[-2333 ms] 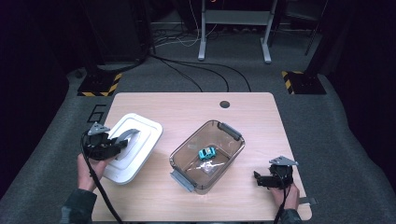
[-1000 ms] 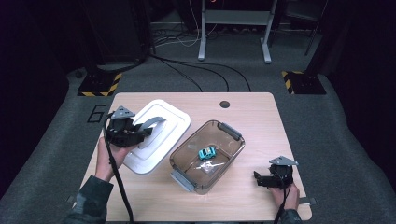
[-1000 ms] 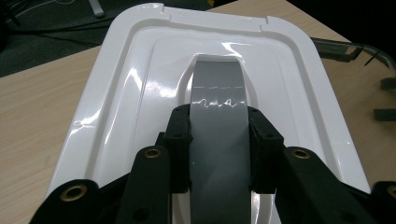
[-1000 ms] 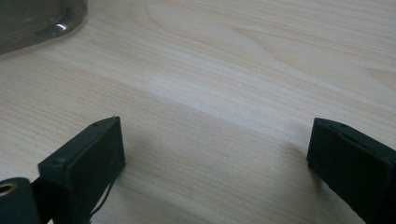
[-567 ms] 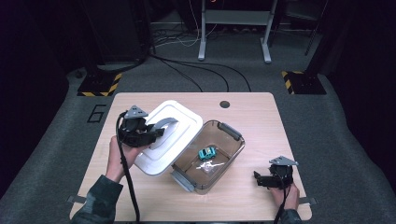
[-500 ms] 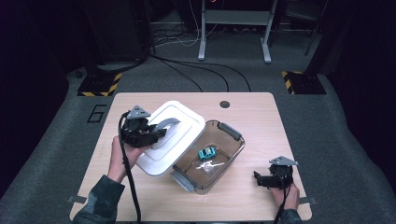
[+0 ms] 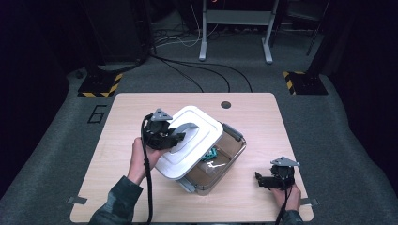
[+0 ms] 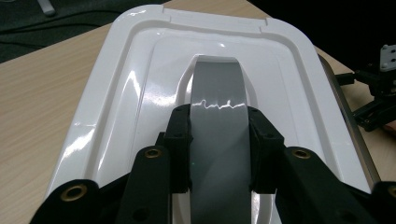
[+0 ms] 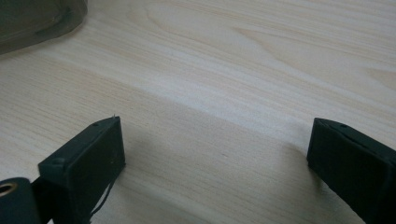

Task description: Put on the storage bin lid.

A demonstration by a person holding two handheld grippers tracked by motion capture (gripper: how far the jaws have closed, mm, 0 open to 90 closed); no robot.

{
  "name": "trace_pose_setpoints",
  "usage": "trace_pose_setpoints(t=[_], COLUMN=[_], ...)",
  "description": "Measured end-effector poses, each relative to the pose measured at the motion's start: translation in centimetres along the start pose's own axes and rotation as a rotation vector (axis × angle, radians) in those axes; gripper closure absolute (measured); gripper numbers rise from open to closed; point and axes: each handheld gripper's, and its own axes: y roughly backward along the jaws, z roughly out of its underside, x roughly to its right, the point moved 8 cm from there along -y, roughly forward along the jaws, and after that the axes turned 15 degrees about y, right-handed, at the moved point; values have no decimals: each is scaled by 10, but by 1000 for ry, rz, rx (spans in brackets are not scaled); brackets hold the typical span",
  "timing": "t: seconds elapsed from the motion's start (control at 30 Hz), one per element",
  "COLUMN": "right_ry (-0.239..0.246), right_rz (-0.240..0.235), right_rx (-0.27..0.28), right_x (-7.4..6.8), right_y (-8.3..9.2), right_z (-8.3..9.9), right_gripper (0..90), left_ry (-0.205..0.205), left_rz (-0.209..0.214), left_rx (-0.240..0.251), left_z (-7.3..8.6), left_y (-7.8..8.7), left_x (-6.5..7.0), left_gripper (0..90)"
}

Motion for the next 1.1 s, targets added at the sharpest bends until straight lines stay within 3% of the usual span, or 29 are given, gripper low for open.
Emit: trace_pose_setpoints(t=[0.47, 1.1], right_ry=[4, 3], right_rz=[5, 0], right_rx=[0, 1], right_x=[1, 0], right_y=[0, 0], right_z=[0, 0], right_gripper=[35, 35], left_ry=[24, 29], left_rz=[57, 70], left_rx=[-33, -39], left_z=[8, 16], left_y=[-38, -68], left_x=[24, 48], left_gripper=[666, 664])
